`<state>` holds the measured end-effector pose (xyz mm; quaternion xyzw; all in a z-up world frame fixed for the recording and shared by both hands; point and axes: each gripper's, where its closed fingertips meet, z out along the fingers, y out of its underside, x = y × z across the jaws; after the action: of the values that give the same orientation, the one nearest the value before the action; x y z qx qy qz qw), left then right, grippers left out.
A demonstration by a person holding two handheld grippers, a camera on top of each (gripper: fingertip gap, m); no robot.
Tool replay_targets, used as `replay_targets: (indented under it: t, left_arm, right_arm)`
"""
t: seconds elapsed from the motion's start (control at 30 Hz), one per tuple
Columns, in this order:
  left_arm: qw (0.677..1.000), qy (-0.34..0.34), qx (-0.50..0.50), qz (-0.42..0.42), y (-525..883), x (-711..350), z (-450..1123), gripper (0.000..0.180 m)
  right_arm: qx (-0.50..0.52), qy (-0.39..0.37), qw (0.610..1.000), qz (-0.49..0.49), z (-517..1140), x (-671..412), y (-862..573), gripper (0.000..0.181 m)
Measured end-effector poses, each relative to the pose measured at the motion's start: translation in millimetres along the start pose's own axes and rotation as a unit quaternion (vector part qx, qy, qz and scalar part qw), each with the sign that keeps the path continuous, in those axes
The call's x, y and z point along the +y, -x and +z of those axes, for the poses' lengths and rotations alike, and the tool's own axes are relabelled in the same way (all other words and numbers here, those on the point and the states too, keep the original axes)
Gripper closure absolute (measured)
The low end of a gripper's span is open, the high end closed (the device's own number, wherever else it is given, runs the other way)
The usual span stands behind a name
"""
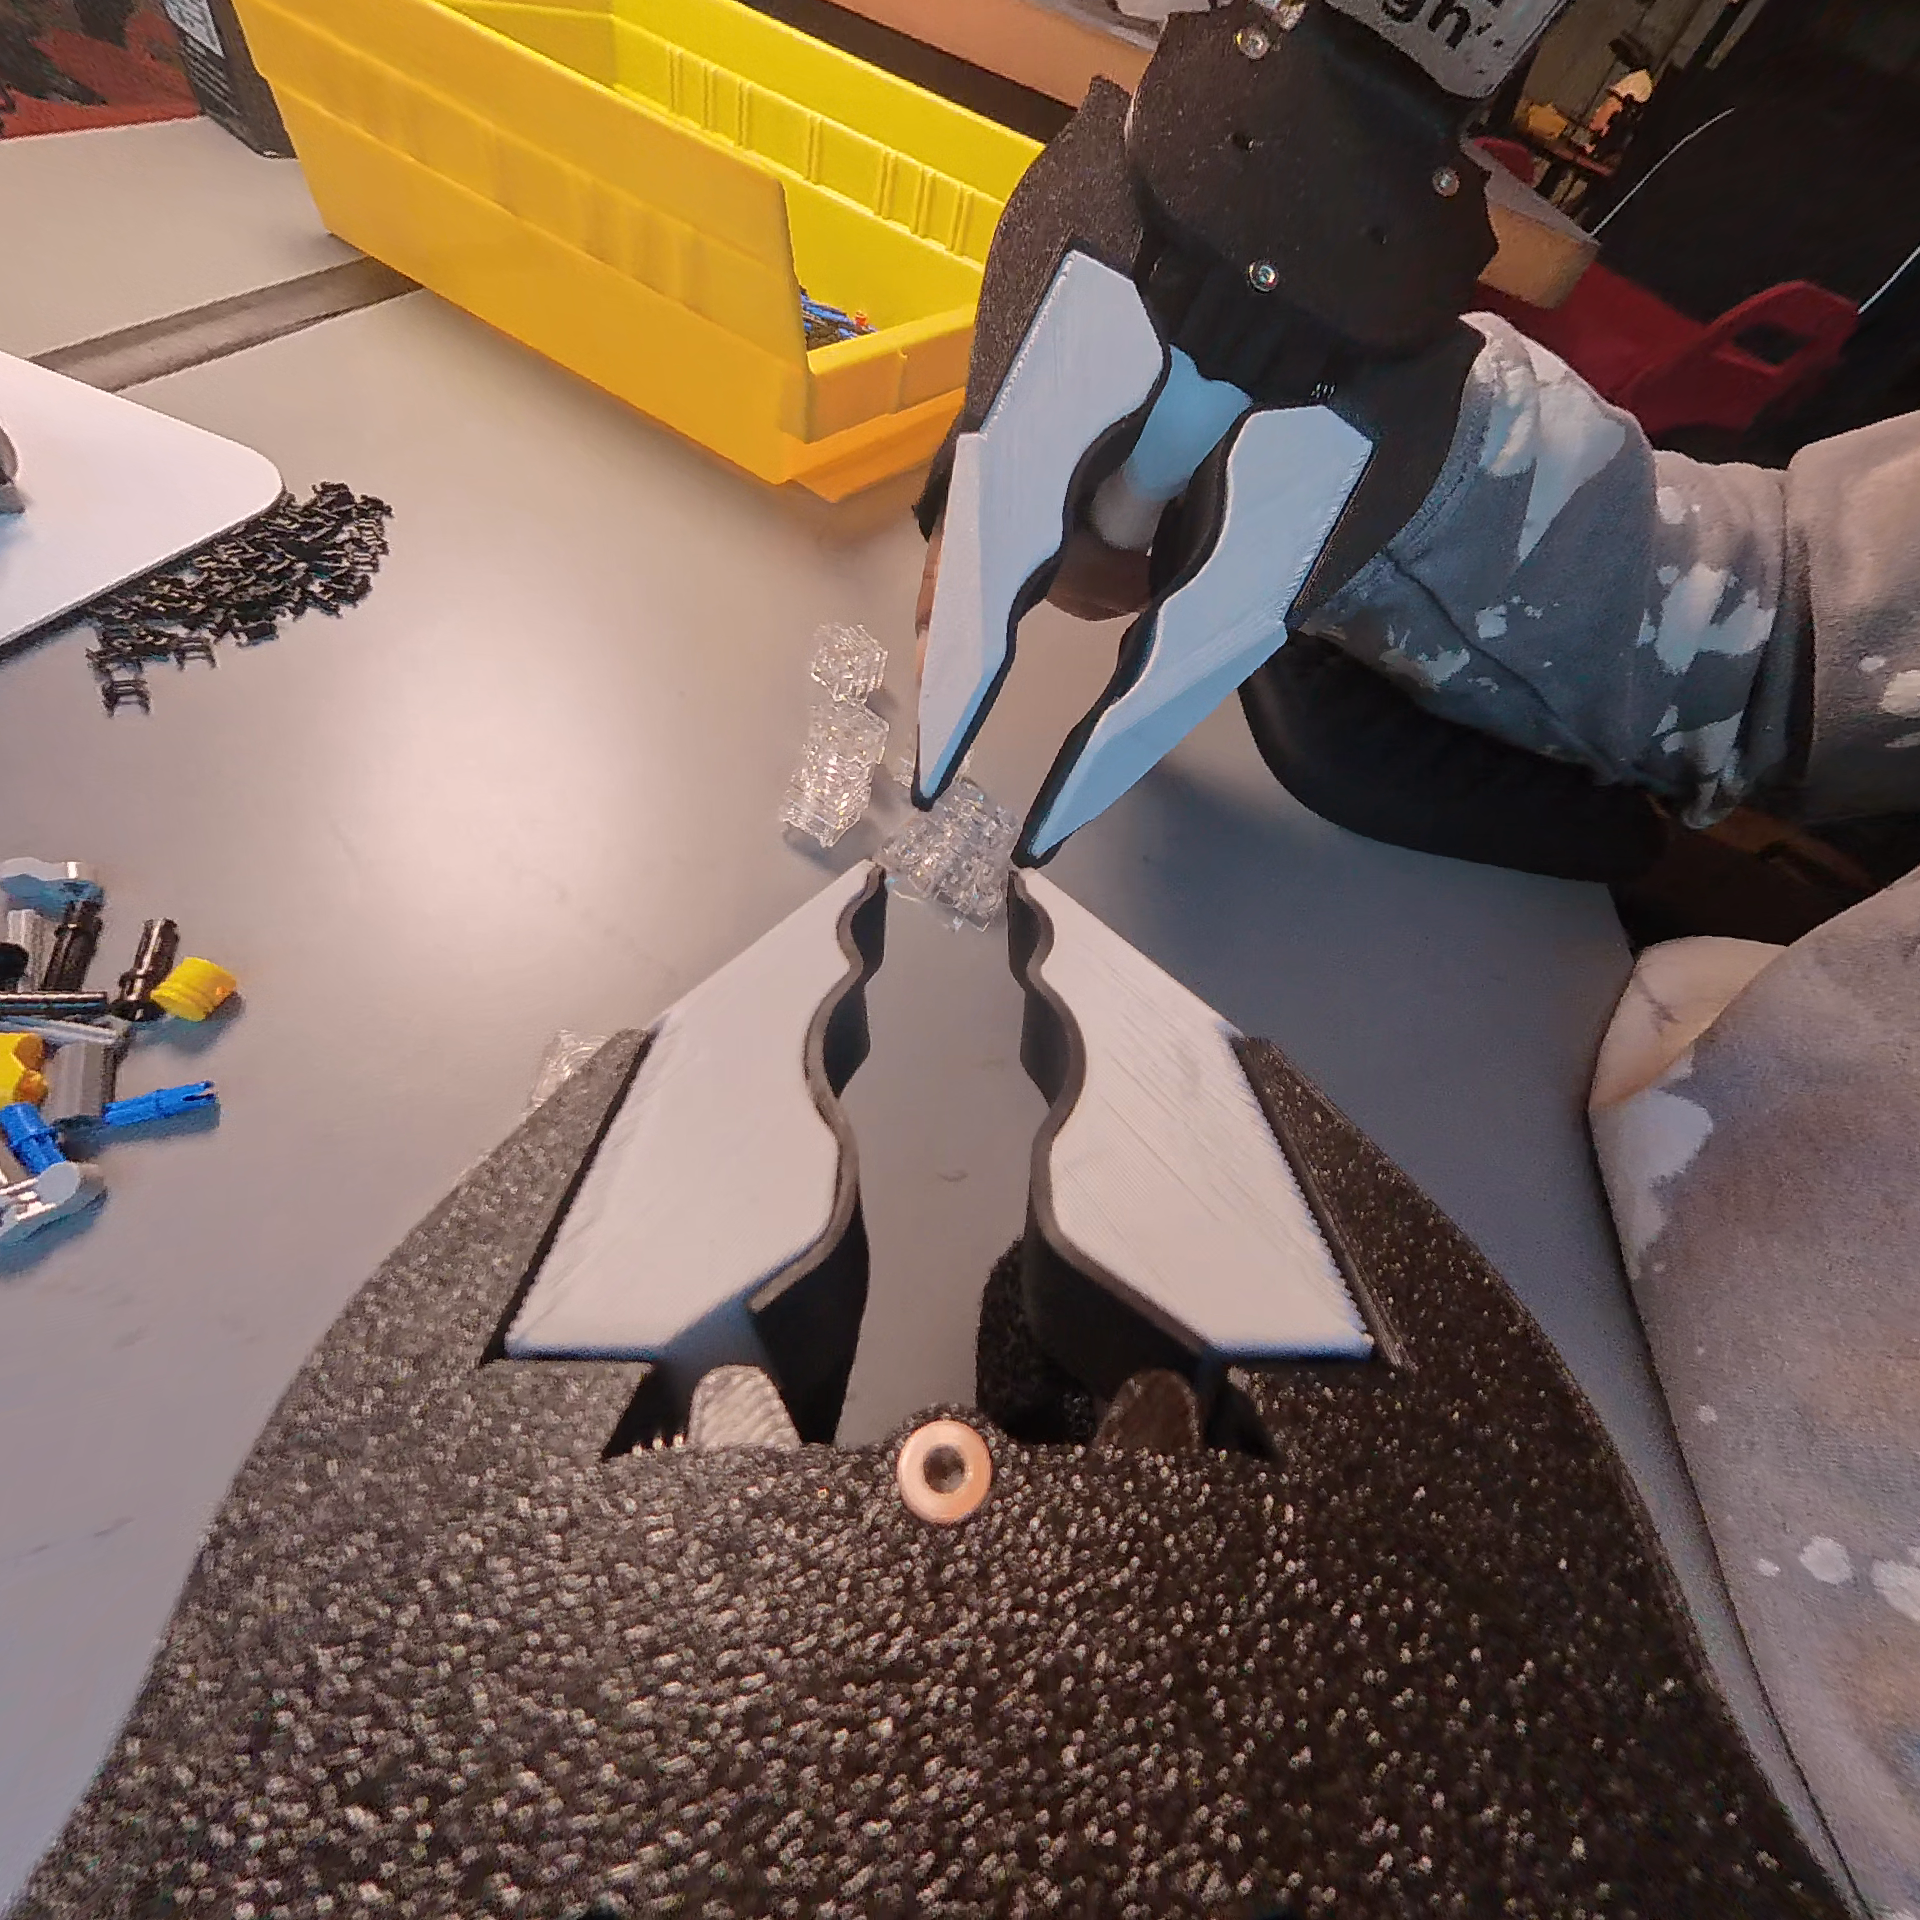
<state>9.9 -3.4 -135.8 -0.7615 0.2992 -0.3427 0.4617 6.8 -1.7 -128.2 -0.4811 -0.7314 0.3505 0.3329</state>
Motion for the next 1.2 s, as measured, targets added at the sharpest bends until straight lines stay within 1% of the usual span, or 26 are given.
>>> replay_targets:
  t: [0.07, 0.1, 0.13, 0.17, 0.27, 0.4, 0.57, 0.63, 0.67, 0.77, 0.8, 0.87, 0.93, 1.07, 1.13, 1.2]
  left_arm:
    - [1.0, 0.003, -0.022, -0.004, 6, 0, 0, 0.158]
    - [0.999, 0.014, -0.046, -0.001, 12, 2, 0, 0.158]
    - [0.997, 0.029, -0.076, 0.006, 20, 6, -1, 0.155]
    - [0.994, 0.041, -0.101, 0.014, 25, 9, -2, 0.147]
    - [0.987, 0.067, -0.145, 0.024, 33, 16, -4, 0.133]
    - [0.981, 0.078, -0.178, 0.026, 37, 19, -7, 0.125]
    - [0.977, 0.083, -0.191, 0.032, 44, 19, -13, 0.125]
    - [0.977, 0.086, -0.193, 0.03, 48, 20, -16, 0.125]
    - [0.977, 0.089, -0.193, 0.03, 50, 21, -18, 0.125]
    - [0.976, 0.099, -0.191, 0.045, 58, 25, -23, 0.129]
    - [0.974, 0.104, -0.192, 0.051, 62, 27, -26, 0.13]
    - [0.974, 0.11, -0.184, 0.067, 67, 31, -28, 0.137]
    - [0.973, 0.12, -0.175, 0.088, 72, 36, -27, 0.138]
    - [0.969, 0.147, -0.131, 0.146, 75, 41, -14, 0.141]
    - [0.969, 0.152, -0.11, 0.159, 76, 41, -8, 0.148]
    - [0.971, 0.154, -0.092, 0.156, 76, 42, -5, 0.162]
  right_arm:
    - [0.006, 0.01, 1.0, 0.006, 0, 2, -6, 0.165]
    - [0.011, 0.031, 0.999, 0.008, 1, 7, -11, 0.165]
    - [0.015, 0.059, 0.998, 0.015, 3, 15, -17, 0.165]
    - [0.019, 0.086, 0.996, 0.025, 6, 24, -24, 0.165]
    - [0.007, 0.136, 0.989, 0.052, 19, 41, -36, 0.165]
    - [-0.02, 0.166, 0.984, 0.057, 36, 52, -38, 0.165]
    - [-0.028, 0.182, 0.982, 0.05, 43, 53, -42, 0.165]
    - [-0.025, 0.187, 0.981, 0.048, 44, 54, -45, 0.164]
    - [-0.021, 0.183, 0.982, 0.048, 43, 54, -47, 0.161]
    - [-0.013, 0.134, 0.988, 0.071, 26, 41, -51, 0.155]
    - [-0.003, 0.132, 0.989, 0.074, 15, 43, -54, 0.155]
    - [0.014, 0.151, 0.986, 0.077, -7, 54, -57, 0.155]
    - [0.004, 0.18, 0.979, 0.091, -23, 70, -49, 0.153]
    - [0.002, 0.189, 0.977, 0.096, -26, 83, -39, 0.153]
    - [0.0, 0.193, 0.977, 0.094, -20, 84, -36, 0.153]
    - [0.003, 0.203, 0.975, 0.09, -17, 85, -37, 0.154]
